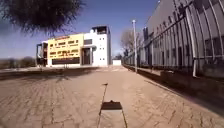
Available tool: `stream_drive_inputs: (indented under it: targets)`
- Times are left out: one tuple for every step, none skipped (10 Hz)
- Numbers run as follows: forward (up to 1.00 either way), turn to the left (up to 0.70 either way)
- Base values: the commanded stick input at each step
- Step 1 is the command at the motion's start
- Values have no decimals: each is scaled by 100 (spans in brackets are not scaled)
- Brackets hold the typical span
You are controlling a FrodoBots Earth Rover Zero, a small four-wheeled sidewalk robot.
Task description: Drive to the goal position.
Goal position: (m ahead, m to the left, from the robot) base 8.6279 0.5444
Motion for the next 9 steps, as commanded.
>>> stream_drive_inputs:
  targets:
    - [20,0]
    - [0,0]
    - [0,0]
    - [0,0]
    - [0,0]
    - [0,0]
    - [0,0]
    - [0,0]
    - [86,23]
